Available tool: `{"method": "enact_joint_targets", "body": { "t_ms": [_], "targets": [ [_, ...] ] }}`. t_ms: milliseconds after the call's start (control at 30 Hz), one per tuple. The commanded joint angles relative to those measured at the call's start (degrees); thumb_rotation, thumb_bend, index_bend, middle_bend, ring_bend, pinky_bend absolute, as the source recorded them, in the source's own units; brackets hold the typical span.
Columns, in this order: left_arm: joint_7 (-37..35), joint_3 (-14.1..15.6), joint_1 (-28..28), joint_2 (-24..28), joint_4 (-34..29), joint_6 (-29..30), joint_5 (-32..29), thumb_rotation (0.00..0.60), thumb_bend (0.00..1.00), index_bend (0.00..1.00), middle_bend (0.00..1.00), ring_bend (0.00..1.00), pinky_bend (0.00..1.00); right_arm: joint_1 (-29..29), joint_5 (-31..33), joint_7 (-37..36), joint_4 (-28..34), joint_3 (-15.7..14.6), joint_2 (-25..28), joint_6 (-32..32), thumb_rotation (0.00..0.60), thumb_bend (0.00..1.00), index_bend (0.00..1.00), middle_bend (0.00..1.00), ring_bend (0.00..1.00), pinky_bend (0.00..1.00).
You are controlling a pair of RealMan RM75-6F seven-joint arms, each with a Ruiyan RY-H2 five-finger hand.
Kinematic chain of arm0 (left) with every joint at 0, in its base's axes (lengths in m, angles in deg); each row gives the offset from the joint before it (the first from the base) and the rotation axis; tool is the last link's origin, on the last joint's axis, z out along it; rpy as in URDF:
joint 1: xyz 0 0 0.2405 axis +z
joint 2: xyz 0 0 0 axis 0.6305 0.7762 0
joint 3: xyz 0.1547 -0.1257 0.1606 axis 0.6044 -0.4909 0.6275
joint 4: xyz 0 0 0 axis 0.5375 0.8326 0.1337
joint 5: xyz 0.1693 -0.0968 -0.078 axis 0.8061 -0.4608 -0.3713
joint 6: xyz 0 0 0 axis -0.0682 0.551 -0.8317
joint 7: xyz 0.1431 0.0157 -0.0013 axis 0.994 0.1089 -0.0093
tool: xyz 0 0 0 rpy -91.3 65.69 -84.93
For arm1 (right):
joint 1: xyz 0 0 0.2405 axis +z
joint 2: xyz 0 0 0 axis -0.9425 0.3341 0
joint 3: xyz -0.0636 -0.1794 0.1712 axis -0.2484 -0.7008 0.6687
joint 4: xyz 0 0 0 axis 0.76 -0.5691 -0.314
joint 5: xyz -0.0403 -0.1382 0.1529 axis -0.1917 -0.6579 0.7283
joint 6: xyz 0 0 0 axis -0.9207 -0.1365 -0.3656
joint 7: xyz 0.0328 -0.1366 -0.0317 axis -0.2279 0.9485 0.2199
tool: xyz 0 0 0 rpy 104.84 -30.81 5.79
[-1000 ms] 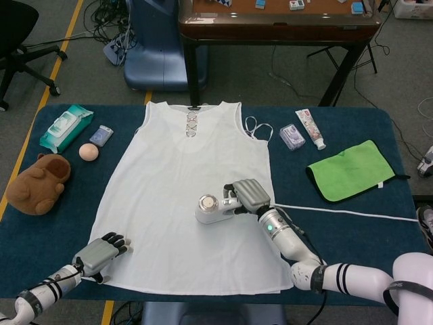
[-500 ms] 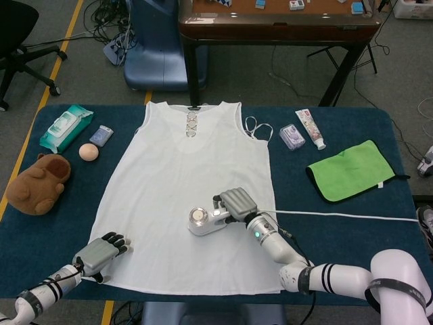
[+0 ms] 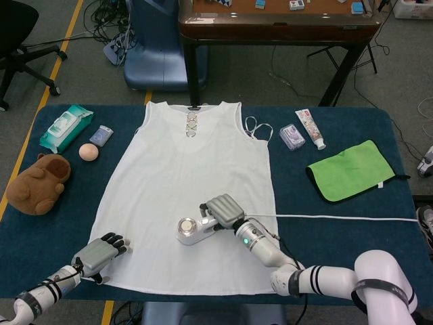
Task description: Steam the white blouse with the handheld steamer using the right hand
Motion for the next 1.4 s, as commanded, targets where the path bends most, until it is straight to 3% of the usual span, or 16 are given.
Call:
{"method": "enact_joint_targets", "body": {
  "t_ms": [33,300,867,1400],
  "targets": [
    [0.26,0.03,-0.04,0.01,-0.11,-0.02,-0.21,0.574,0.19,0.18,0.10,0.05,0.03,0.51,-1.17,-0.25,0.07,-0.13,-0.64,-0.22,0.600,0.51,0.83,0.86,0.88,0.84],
    [1.24,0.05,-0.21,-0.20,-0.41,-0.25,-1.14,0.572,0.19,0.18,0.10,0.05,0.03,0.79,-2.33,0.44,-0.83,-0.13,-0.91,0.47,0.600,0.51,0.83,0.86,0.88,0.84],
    [2.55,0.26,-0.47,-0.21,-1.15,-0.18,-1.81,0.573,0.19,0.18,0.10,0.05,0.03,-1.84,-3.43,0.14,-0.61,-0.76,3.80,2.83,0.600,0.51,0.83,0.86,0.88,0.84],
    [2.67,0.41,-0.51,-0.27,-1.11,0.04,-2.01,0.572,0.19,0.18,0.10,0.05,0.03,-0.79,-7.86,0.91,2.10,-3.12,0.84,1.77,0.600,0.51,0.83,0.86,0.88,0.84]
  ]
}}
